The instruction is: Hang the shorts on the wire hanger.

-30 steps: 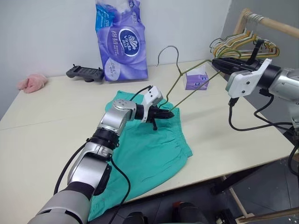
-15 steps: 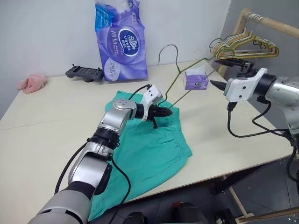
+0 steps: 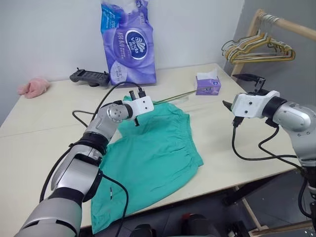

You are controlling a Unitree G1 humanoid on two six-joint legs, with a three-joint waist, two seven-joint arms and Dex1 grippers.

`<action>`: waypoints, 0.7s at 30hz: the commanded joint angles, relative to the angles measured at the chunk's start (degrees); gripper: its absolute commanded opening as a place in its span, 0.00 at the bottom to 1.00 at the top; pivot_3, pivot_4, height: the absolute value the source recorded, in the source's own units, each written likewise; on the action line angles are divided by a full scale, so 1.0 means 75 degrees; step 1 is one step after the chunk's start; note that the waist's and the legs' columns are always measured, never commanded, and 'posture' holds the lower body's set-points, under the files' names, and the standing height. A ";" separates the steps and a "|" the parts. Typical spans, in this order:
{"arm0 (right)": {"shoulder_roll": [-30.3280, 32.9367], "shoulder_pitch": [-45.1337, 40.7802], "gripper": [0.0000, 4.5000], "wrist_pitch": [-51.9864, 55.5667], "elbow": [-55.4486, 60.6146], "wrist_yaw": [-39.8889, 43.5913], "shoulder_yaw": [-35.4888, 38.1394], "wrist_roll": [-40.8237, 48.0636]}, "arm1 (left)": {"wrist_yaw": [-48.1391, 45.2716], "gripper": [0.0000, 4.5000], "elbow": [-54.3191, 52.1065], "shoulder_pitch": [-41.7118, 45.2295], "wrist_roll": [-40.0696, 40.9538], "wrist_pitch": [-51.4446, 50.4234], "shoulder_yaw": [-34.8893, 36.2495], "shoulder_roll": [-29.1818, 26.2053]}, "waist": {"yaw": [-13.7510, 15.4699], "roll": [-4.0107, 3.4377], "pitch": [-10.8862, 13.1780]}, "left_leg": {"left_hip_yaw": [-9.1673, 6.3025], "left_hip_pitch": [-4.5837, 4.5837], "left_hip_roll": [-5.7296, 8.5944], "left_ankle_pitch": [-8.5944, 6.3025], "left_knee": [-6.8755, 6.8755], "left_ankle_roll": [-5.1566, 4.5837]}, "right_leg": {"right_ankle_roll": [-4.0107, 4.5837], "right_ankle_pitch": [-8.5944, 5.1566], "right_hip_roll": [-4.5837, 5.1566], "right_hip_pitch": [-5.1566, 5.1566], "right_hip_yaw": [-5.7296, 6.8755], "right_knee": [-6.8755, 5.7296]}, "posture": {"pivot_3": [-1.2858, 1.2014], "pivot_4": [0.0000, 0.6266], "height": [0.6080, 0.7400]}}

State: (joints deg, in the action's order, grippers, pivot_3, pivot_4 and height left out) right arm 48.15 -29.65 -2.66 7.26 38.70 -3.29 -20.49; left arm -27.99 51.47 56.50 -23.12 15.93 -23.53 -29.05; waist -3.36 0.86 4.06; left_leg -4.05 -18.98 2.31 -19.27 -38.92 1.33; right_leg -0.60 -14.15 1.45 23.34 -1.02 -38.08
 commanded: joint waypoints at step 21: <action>-0.0829 -0.1327 1.00 0.0644 -0.1714 -0.0146 -0.1280 -0.0968 | 0.1381 0.00 -0.0139 0.0622 -0.1533 0.2073 -0.0300 -0.0069 | 0.0010 0.0009 -0.0010 | 0.0008 -0.0001 0.0001 0.0001 -0.0004 -0.0001 | -0.0007 0.0004 -0.0005 0.0002 0.0002 -0.0007 | 0.47 0.03 1.00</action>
State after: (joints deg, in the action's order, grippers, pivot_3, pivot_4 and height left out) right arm 42.42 -37.56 2.85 -4.99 38.67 -12.69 -27.03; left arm -18.14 52.88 60.34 -34.23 30.66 -25.83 -29.54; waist -3.28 0.93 3.99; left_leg -4.00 -18.98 2.31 -19.26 -38.95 1.32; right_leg -0.65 -14.12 1.41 23.36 -1.00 -38.14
